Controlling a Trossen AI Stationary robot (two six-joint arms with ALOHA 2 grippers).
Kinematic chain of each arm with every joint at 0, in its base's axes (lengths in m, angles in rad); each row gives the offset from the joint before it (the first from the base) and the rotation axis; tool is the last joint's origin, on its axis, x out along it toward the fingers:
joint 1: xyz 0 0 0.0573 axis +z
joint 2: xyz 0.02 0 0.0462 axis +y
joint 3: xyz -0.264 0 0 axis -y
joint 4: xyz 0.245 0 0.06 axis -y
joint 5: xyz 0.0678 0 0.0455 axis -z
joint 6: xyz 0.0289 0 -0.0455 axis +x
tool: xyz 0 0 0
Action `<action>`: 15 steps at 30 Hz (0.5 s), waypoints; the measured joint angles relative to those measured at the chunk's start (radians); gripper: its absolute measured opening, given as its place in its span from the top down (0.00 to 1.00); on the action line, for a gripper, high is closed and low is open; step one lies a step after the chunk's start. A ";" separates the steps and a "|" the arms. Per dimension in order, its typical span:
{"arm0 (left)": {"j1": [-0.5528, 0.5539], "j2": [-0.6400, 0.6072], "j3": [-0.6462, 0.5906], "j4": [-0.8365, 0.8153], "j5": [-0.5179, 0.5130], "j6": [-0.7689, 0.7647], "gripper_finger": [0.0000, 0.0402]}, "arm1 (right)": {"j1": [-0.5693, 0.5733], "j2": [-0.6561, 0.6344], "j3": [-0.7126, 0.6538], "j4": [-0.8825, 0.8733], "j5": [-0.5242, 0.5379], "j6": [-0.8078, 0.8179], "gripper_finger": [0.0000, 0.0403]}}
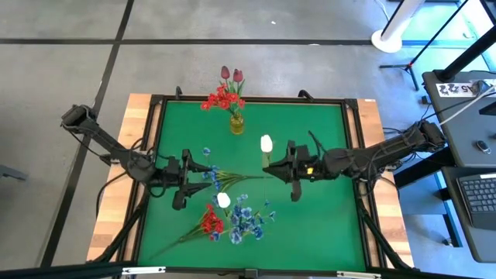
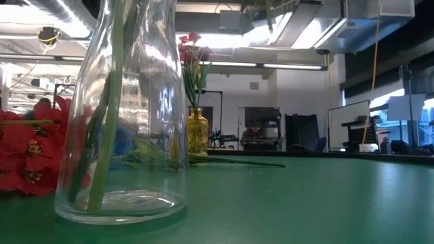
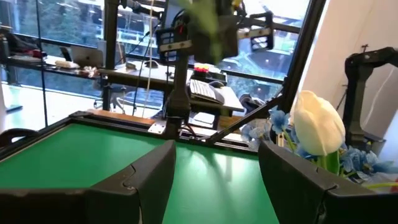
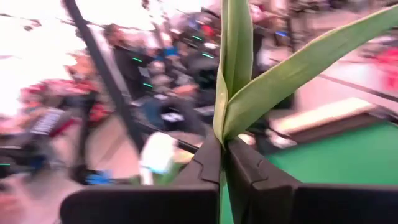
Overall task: Sort flowers into vase by color
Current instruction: Put the white tulip into the transparent vase
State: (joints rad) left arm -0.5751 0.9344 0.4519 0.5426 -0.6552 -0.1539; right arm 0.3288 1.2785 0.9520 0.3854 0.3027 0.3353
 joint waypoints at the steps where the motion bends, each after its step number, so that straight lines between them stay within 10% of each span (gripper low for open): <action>1: 0.000 0.000 0.000 0.003 0.000 0.000 0.44 | 0.008 0.000 0.000 0.028 -0.027 0.000 0.99; 15: 0.000 0.000 0.000 0.047 0.000 0.022 0.44 | 0.098 -0.047 0.094 0.042 -0.071 -0.163 0.99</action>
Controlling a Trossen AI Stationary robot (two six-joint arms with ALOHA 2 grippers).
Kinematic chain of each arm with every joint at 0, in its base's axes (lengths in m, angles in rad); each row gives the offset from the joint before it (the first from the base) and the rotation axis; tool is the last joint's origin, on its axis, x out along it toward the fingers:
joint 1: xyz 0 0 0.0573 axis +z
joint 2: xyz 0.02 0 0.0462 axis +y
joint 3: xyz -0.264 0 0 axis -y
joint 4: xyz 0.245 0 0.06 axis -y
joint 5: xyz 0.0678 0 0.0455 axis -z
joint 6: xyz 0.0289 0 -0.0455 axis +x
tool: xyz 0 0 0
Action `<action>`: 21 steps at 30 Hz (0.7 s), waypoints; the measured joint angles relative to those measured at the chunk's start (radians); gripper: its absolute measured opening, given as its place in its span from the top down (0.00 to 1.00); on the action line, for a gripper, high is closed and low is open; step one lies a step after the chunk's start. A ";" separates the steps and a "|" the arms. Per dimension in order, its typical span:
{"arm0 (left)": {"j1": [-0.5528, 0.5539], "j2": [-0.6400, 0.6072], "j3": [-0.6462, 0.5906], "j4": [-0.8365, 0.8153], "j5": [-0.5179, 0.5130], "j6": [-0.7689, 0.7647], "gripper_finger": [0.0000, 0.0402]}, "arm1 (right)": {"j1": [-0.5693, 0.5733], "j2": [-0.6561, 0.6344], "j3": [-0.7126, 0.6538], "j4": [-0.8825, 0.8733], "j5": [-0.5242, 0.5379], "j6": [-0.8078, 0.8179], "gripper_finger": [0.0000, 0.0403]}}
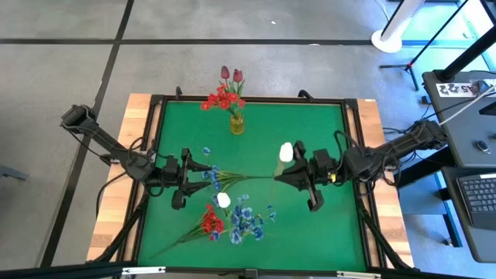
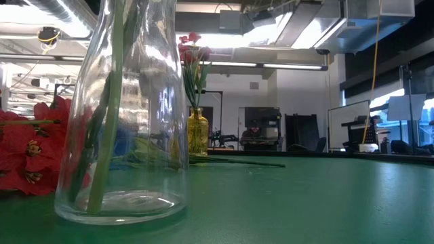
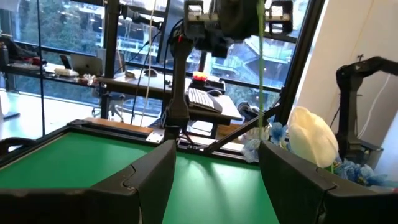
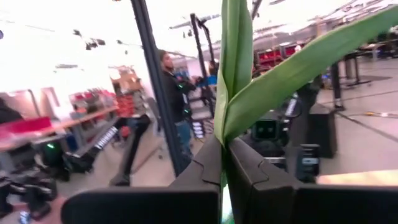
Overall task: Sort flowers into vase by color
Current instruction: Put the white tulip into the transparent vase
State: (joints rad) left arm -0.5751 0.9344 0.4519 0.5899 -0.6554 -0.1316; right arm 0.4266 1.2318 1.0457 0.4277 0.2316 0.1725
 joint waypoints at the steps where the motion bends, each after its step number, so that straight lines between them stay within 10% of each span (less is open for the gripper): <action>1: 0.000 0.000 0.000 0.000 -0.001 0.003 0.44 | -0.001 -0.001 0.023 -0.040 0.004 -0.014 0.99; 21: 0.000 -0.007 0.064 0.073 0.034 0.056 0.44 | -0.001 0.135 0.305 -0.191 -0.006 -0.126 0.99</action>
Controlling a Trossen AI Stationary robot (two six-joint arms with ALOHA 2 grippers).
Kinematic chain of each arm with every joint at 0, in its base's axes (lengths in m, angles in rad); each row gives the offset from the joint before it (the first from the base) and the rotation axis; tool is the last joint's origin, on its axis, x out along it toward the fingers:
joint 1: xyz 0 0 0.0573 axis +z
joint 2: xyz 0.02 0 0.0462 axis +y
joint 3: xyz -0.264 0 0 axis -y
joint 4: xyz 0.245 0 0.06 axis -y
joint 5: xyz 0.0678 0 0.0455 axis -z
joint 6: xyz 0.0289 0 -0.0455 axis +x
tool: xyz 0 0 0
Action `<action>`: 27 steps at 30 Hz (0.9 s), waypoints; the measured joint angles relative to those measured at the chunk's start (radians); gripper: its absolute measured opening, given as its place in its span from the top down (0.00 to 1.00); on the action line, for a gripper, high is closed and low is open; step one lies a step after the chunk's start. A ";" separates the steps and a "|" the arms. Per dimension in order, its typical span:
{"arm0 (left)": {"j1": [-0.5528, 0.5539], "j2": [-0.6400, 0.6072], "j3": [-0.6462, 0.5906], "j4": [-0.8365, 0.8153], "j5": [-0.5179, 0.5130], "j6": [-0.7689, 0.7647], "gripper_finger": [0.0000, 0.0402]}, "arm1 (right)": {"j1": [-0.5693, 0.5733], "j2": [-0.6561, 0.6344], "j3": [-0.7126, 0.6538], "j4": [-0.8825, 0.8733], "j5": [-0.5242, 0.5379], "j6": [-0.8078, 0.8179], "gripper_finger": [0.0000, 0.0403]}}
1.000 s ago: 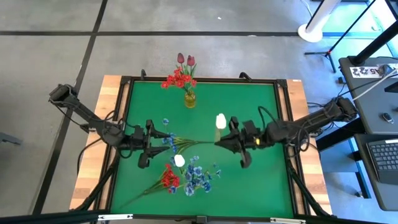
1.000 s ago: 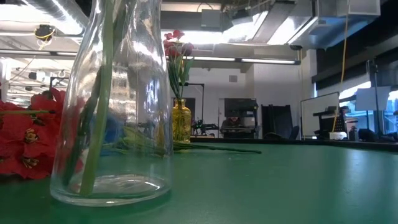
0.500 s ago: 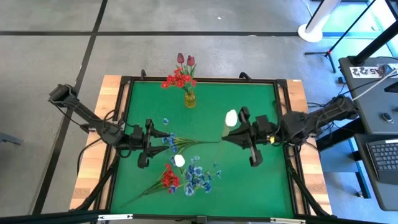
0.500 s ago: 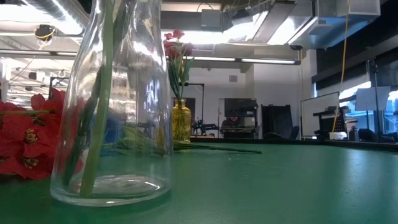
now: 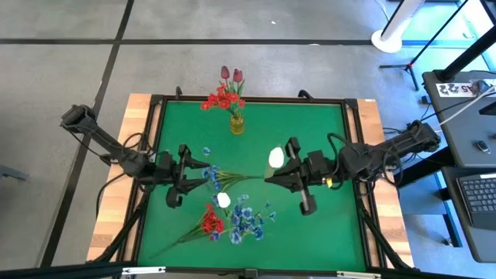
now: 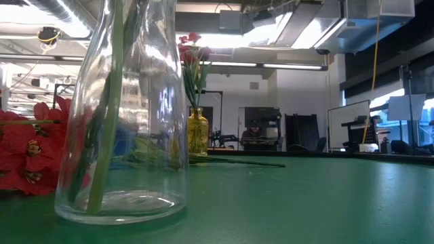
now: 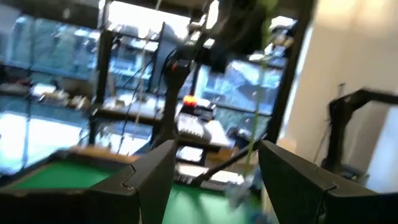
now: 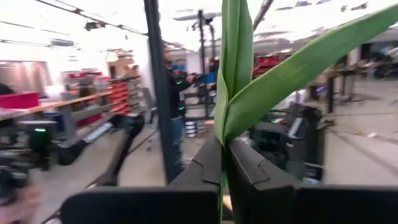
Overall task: Sort flowers into vase by color
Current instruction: Put the white tulip into the transparent vase
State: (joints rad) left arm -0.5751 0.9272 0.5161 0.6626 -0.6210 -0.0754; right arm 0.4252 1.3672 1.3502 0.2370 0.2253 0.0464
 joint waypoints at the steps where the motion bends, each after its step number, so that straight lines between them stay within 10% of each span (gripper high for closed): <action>1: 0.000 0.000 0.025 -0.004 0.020 0.015 0.44 | 0.000 0.008 0.000 0.013 0.015 -0.019 0.99; 12: 0.117 0.113 0.349 -0.336 0.131 0.063 0.44 | -0.129 0.088 0.000 0.110 0.040 -0.062 0.99; 27: 0.296 0.252 0.446 -0.347 0.268 0.054 0.44 | -0.230 0.158 0.000 0.132 -0.072 0.027 0.99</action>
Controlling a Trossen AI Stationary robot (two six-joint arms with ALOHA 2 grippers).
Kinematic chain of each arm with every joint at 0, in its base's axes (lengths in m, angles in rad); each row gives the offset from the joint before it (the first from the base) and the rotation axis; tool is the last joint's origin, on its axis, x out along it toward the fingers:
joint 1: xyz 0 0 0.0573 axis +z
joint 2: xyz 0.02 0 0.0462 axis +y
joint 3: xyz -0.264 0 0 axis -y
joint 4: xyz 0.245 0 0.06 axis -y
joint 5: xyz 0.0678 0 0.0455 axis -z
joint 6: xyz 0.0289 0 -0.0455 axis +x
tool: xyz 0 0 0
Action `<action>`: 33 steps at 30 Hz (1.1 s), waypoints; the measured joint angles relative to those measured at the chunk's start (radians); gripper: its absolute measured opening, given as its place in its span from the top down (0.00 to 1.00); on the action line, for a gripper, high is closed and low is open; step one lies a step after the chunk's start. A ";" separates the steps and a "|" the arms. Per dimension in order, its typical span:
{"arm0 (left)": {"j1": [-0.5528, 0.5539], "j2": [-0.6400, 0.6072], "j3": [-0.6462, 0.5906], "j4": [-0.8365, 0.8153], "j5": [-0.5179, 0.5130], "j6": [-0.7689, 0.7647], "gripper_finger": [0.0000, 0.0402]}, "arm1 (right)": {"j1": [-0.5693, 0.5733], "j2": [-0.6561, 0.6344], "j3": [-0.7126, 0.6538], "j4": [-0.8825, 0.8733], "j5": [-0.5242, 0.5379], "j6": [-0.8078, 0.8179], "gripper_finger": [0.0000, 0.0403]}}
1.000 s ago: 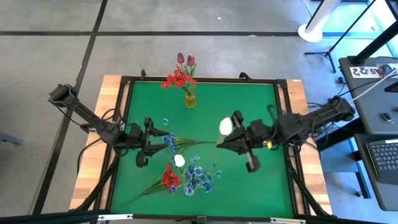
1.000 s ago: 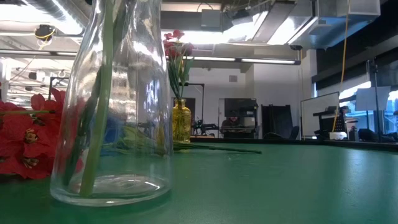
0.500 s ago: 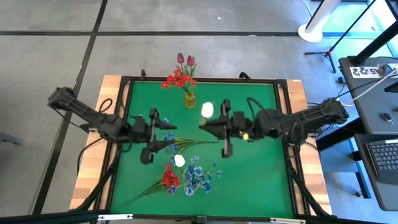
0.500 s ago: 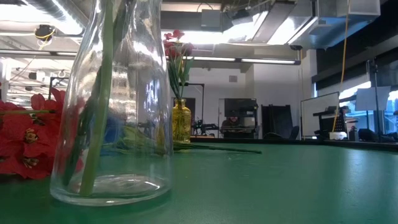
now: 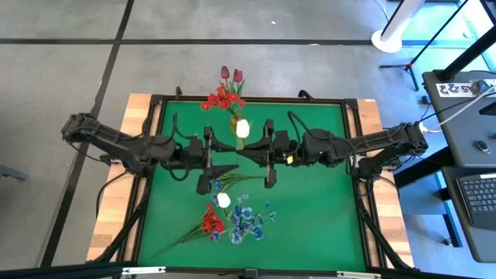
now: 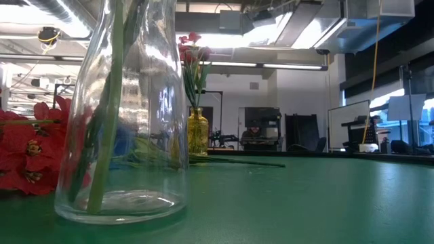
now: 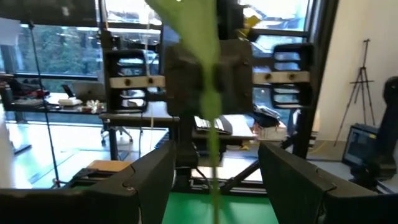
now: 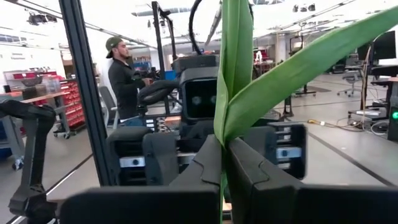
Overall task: Sort flowers into vase by color
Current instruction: Put the white tulip into the transparent vase
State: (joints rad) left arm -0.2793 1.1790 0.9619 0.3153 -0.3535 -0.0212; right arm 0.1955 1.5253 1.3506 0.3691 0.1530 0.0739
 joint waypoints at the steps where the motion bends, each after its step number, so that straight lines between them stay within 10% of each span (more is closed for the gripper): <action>1: 0.006 0.000 0.000 0.002 0.000 0.000 0.44 | 0.000 0.000 0.000 0.000 -0.003 0.000 0.99; 13: 0.050 0.000 0.000 0.069 -0.002 0.002 0.50 | 0.000 0.000 0.000 -0.004 -0.017 0.012 0.99; 33: 0.049 0.000 0.000 0.066 0.063 0.002 0.98 | 0.000 0.000 0.000 -0.005 -0.019 0.011 0.99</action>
State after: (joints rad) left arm -0.2298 1.1790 0.9623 0.3817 -0.2901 -0.0189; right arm 0.1957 1.5253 1.3502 0.3645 0.1345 0.0849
